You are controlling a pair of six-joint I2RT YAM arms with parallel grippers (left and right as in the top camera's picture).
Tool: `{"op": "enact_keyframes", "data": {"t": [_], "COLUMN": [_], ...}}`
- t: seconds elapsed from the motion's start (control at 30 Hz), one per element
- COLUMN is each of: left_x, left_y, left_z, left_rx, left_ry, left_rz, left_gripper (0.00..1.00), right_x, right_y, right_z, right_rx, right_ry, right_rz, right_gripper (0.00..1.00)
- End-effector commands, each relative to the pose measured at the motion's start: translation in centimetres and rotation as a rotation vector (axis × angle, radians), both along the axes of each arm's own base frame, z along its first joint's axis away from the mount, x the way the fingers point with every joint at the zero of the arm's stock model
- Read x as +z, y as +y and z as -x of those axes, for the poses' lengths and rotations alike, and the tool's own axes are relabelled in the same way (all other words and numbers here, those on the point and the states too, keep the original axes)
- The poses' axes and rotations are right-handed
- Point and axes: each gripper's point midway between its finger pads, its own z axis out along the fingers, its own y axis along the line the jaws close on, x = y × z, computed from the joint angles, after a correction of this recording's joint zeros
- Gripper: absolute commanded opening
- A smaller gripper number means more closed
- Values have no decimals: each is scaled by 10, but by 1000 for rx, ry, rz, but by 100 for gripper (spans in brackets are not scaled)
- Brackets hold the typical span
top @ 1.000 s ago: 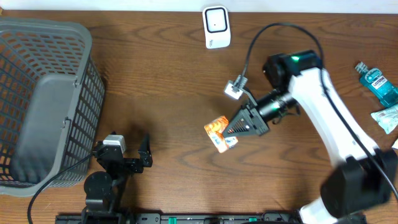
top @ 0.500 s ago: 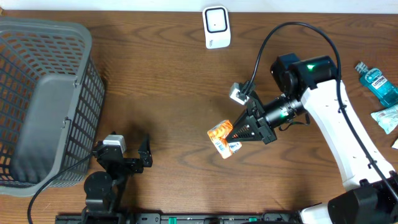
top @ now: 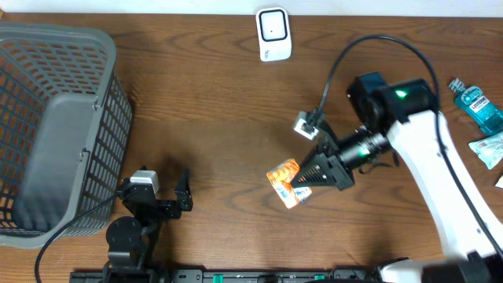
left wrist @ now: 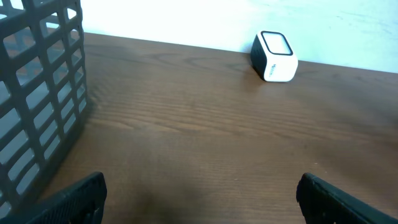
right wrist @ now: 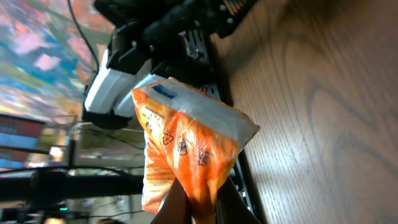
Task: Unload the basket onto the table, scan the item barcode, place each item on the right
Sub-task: 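Carry the tissue pack up to the white scanner with the right gripper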
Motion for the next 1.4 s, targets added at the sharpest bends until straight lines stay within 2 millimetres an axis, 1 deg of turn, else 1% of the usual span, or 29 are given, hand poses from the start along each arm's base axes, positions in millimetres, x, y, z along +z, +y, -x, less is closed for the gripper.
{"op": "enact_keyframes", "data": {"t": [0.0,0.07,0.13,0.17,0.23,0.27,0.37,0.43,0.53,0.63,0.77,0.87,0.93,1.0,1.07,1.1,1.3,1.33,1.37], "left_x": [-14,-14,-14,-14,-14,-14,-14,-14,-14,-14,-14,-14,-14,-14,-14,-14,-14,-14,-14], "left_y": [-2,-2,-2,-2,-2,-2,-2,-2,-2,-2,-2,-2,-2,-2,-2,-2,-2,-2,-2], "left_z": [2,2,2,2,2,2,2,2,2,2,2,2,2,2,2,2,2,2,2], "left_rx": [-15,-15,-15,-15,-16,-16,-15,-16,-15,-16,-15,-15,-15,-15,-15,-15,-15,-15,-15], "left_ry": [41,41,41,41,41,41,41,41,41,41,41,41,41,41,41,41,41,41,41], "left_rz": [-15,-15,-15,-15,-15,-15,-15,-15,-15,-15,-15,-15,-15,-15,-15,-15,-15,-15,-15], "left_gripper": [98,98,98,98,98,98,98,98,98,98,98,98,98,98,98,98,98,98,98], "right_x": [28,35,37,36,33,31,23,17,9,-7,-30,-42,-46,-48,-51,-52,-46,-45,-45], "right_y": [-7,-9,-11,-12,-15,-18,-27,-28,-20,-13,-19,-30,-36,-36,-32,-28,-13,-9,-6], "right_z": [15,16,6,-3,-30,-49,-92,-114,-136,-165,-205,-233,-250,-263,-271,-279,-309,-318,-323], "right_rx": [-25,-37,-90,-128,-253,-340,-534,-601,-616,-648,-723,-803,-840,-834,-794,-763,-775,-766,-759], "right_ry": [-128,-211,-271,-291,-313,-323,-369,-411,-474,-548,-656,-742,-811,-874,-923,-971,-1089,-1136,-1162], "right_rz": [-49,-54,-21,5,77,123,240,290,328,397,541,658,720,745,750,748,688,675,670], "right_gripper": [2,1,2,2,2,1,2,2,2,1,1,1,1,1,1,1,1,1,1]}}
